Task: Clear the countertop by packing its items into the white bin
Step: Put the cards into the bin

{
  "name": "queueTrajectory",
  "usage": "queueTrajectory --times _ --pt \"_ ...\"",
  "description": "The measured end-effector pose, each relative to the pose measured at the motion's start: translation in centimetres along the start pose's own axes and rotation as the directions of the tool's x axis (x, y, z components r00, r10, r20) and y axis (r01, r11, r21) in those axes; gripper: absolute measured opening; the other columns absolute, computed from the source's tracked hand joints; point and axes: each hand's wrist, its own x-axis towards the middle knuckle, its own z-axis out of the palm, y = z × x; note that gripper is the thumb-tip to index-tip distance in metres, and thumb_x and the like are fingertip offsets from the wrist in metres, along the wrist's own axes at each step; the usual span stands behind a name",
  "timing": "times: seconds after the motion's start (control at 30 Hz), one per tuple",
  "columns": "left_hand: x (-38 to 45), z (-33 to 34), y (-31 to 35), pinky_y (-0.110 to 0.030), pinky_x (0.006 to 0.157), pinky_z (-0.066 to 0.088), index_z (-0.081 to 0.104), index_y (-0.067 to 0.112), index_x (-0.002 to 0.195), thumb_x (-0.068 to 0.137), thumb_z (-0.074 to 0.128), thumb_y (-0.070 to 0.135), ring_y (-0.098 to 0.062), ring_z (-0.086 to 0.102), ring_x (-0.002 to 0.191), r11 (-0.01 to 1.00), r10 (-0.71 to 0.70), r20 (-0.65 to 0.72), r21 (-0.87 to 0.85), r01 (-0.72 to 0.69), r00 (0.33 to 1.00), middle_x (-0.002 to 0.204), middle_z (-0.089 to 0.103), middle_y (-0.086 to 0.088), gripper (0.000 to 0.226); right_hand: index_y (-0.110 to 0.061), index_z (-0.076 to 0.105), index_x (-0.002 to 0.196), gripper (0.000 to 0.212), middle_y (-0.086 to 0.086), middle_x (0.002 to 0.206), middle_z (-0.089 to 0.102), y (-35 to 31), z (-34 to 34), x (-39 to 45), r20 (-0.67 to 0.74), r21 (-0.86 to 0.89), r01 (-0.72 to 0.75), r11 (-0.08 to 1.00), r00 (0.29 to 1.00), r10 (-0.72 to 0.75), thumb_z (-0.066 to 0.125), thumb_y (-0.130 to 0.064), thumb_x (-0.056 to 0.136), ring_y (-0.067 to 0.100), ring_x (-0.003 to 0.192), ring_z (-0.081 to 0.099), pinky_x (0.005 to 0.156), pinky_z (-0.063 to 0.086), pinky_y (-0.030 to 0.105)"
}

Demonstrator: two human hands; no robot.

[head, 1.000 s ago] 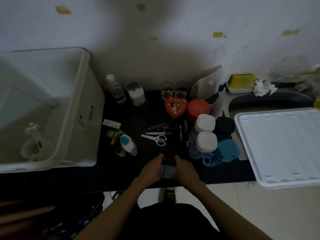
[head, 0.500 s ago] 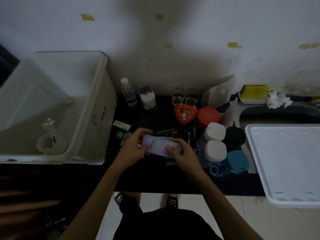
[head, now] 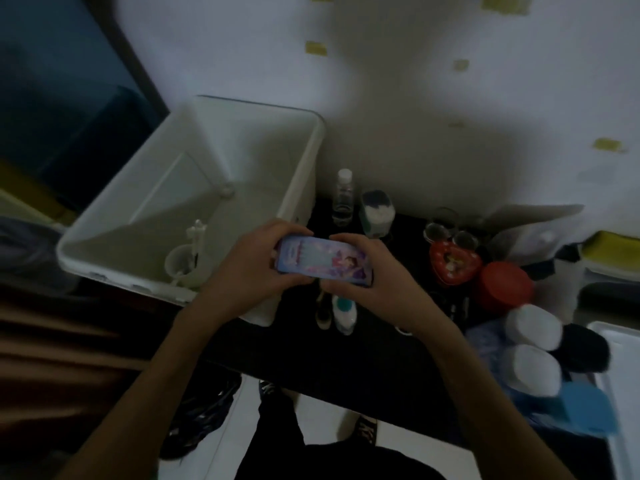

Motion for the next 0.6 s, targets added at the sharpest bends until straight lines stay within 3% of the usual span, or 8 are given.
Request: queueTrajectory --times 0.1,0.17,0.27,0.33,0.4,0.47,0.6 --pt "0.3 -4.6 -2.1 -0.027 0.076 0.055 0.062 0.02 0.118 0.065 0.074 0.053 -0.003 0.06 0.097 0.999 0.002 -0.004 0.034 -0.002 1.0 0.111 0.062 0.004 0.063 -0.019 0.05 0.136 0.067 0.0 0.118 0.046 -3.4 0.6 3.6 0.017 -0.2 0.137 0.97 0.991 -0.136 0.081 -0.031 0.078 0.006 0.1 0.051 0.081 0.038 0.001" --pt "0.8 -7.7 -3.5 -0.018 0.074 0.053 0.062 0.017 0.118 0.066 0.074 0.05 -0.002 0.06 0.095 0.998 0.012 -0.019 0.067 -0.011 1.0 0.11 0.064 0.003 0.063 -0.017 0.053 0.132 0.061 0.0 0.113 0.049 -5.9 1.6 6.3 0.033 -0.279 0.206 0.938 0.978 -0.205 0.08 -0.029 0.078 0.007 0.094 0.051 0.076 0.038 0.001" --pt "1.7 -11.8 -6.0 -0.005 0.073 0.043 0.063 0.013 0.119 0.068 0.076 0.045 -0.003 0.058 0.095 0.975 0.065 -0.006 0.215 -0.062 0.998 0.11 0.064 0.001 0.062 -0.019 0.056 0.127 0.058 -0.003 0.106 0.052 -8.8 3.4 10.4 0.059 -0.338 0.227 0.913 0.974 -0.221 0.081 -0.034 0.077 0.009 0.09 0.052 0.069 0.039 0.006" --pt "2.1 -14.0 -8.4 -0.013 0.072 0.04 0.062 0.014 0.121 0.068 0.084 0.036 -0.011 0.059 0.097 0.945 0.047 0.033 0.323 -0.055 0.998 0.112 0.065 -0.002 0.061 -0.02 0.056 0.125 0.056 0.0 0.108 0.056 -10.4 5.3 13.1 0.114 -0.401 0.232 0.886 0.973 -0.202 0.079 -0.038 0.078 0.016 0.096 0.055 0.074 0.044 0.017" --pt "2.2 -15.3 -10.8 -0.024 0.074 0.044 0.061 0.016 0.123 0.069 0.084 0.031 -0.018 0.062 0.097 0.908 0.022 0.075 0.416 -0.051 0.997 0.114 0.065 -0.003 0.06 -0.017 0.056 0.124 0.057 0.004 0.111 0.058 -11.5 7.2 15.5 0.192 -0.497 0.211 0.842 0.973 -0.13 0.079 -0.042 0.078 0.021 0.099 0.056 0.078 0.047 0.03" --pt "2.3 -15.8 -13.3 -0.031 0.076 0.05 0.062 0.016 0.12 0.069 0.083 0.032 -0.022 0.063 0.099 0.907 -0.002 0.147 0.417 -0.06 0.989 0.114 0.066 -0.004 0.058 -0.015 0.059 0.121 0.055 0.005 0.11 0.062 -12.1 8.9 17.9 0.3 -0.537 0.163 0.828 0.954 0.006 0.076 -0.046 0.079 0.022 0.097 0.059 0.079 0.049 0.034" --pt "2.8 -15.0 -17.6 -0.038 0.082 0.052 0.06 0.018 0.12 0.072 0.08 0.034 -0.024 0.06 0.104 0.901 -0.054 0.35 0.421 -0.105 0.935 0.116 0.063 -0.004 0.055 -0.008 0.067 0.118 0.036 0.009 0.111 0.069 -11.4 11.6 22.2 0.519 -0.539 0.074 0.839 0.814 0.261 0.057 -0.035 0.096 0.026 0.1 0.064 0.079 0.048 0.035"
